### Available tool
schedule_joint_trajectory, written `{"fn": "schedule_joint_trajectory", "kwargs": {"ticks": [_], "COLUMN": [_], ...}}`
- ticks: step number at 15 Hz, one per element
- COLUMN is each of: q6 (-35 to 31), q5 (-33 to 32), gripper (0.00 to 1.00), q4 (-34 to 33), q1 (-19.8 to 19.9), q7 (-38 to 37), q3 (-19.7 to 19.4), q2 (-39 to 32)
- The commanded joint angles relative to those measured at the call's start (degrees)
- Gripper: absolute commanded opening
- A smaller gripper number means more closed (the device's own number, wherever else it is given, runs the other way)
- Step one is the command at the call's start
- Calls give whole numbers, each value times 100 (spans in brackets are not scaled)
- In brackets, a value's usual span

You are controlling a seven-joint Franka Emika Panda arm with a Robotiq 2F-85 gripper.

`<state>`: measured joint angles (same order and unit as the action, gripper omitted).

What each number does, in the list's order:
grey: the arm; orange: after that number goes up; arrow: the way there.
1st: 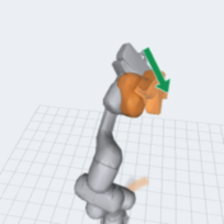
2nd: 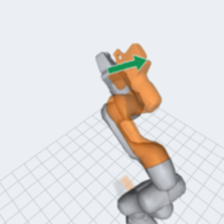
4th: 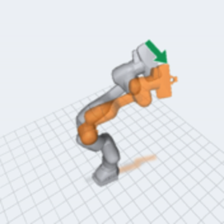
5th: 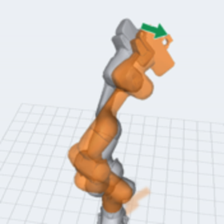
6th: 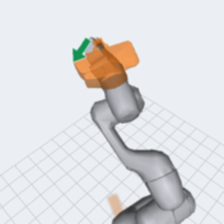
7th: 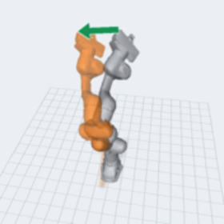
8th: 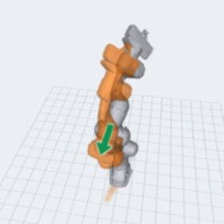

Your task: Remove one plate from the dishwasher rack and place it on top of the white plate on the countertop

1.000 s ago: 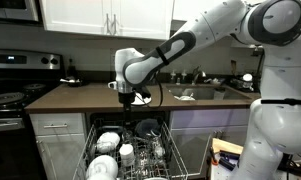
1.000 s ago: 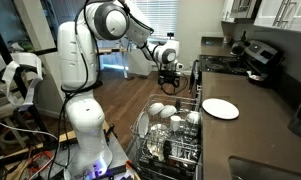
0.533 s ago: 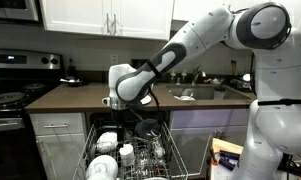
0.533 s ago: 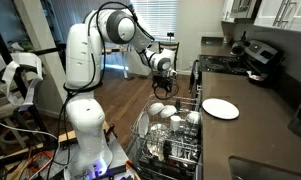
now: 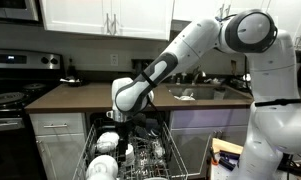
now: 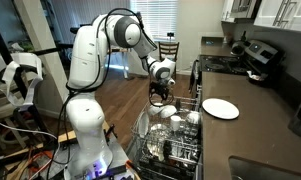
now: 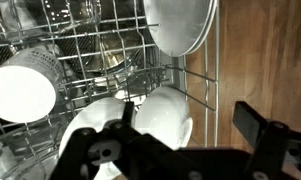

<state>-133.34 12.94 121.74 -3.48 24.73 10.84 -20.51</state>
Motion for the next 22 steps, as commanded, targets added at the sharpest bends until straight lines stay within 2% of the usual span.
{"fn": "schedule_joint_trajectory", "kwargs": {"ticks": [1,7,9,10,13,22], "q6": [-190,-94,68,-4,-1,122], "q5": [222,-20,-273,-96,-173,-390], "gripper": [100,100,100,100,100,100], "q4": [131,53,91,64,60,-294], "q1": [193,140,82,164,157,75], "q7": [112,-103,-220,-58,-78,-342], "q3": [66,29,-55,34,16,-60], "q2": [-155,-448,-300,-415,-397,-1120]}}
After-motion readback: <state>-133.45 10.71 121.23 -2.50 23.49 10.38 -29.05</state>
